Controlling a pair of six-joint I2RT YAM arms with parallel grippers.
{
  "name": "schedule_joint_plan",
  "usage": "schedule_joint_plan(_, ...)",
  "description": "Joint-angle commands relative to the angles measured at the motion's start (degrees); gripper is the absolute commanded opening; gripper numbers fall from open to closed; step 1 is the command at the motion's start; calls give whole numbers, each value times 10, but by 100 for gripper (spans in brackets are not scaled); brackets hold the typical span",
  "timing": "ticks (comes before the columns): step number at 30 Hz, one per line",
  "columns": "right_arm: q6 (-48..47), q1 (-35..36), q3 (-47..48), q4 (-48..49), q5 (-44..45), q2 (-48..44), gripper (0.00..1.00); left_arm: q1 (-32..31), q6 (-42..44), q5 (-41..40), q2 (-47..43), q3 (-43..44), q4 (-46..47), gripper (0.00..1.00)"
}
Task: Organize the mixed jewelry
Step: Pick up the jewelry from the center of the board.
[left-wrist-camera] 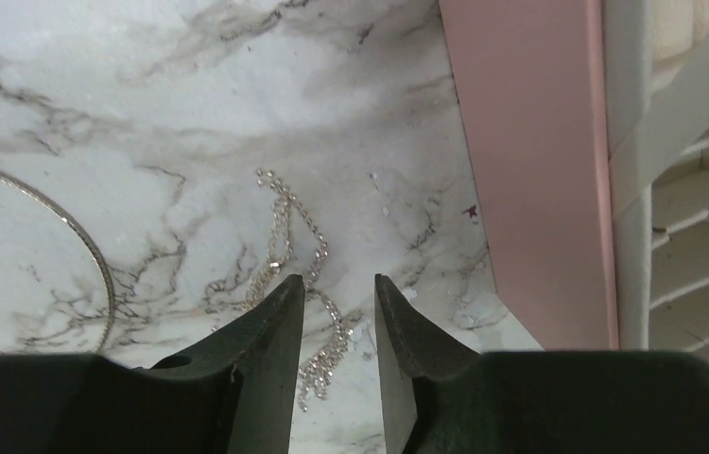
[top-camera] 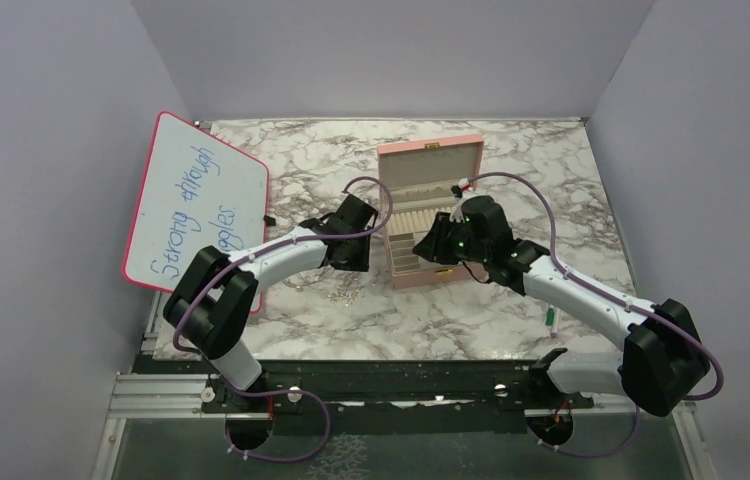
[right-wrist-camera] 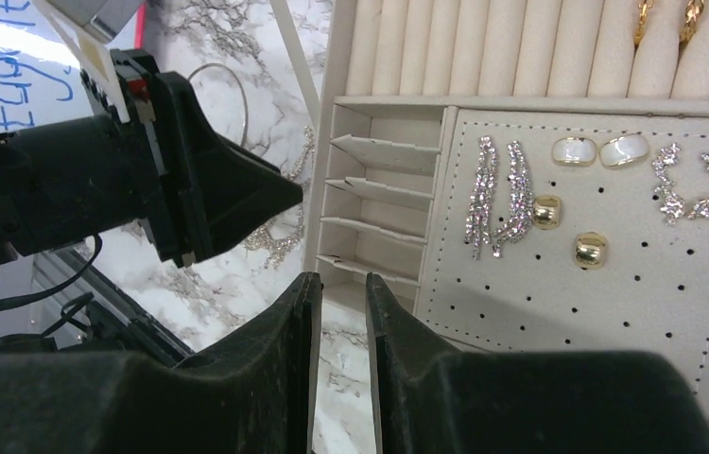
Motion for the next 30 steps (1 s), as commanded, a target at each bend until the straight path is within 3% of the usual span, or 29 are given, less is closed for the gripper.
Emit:
schedule_joint_plan(1, 6, 0, -8, -16, 23, -3, 28, -5, 66, -62, 31, 45, -15, 32)
schedule_joint_plan(6, 5, 0, -10, -19, 32, -9, 28, -7, 86, -54, 57, 54, -22, 24)
schedule_joint_plan(19, 3, 0, -11, -24, 37, -11, 27, -12, 81, -22, 79, 49, -24, 23)
schedule_joint_plan(24, 3, 0, -12, -27, 40, -16, 27, -13, 81, -22, 90, 53, -23, 15)
schedule_joint_plan(30, 4, 0, -14, -30, 43, -21, 27, -14, 82, -36, 101, 49, -23, 13)
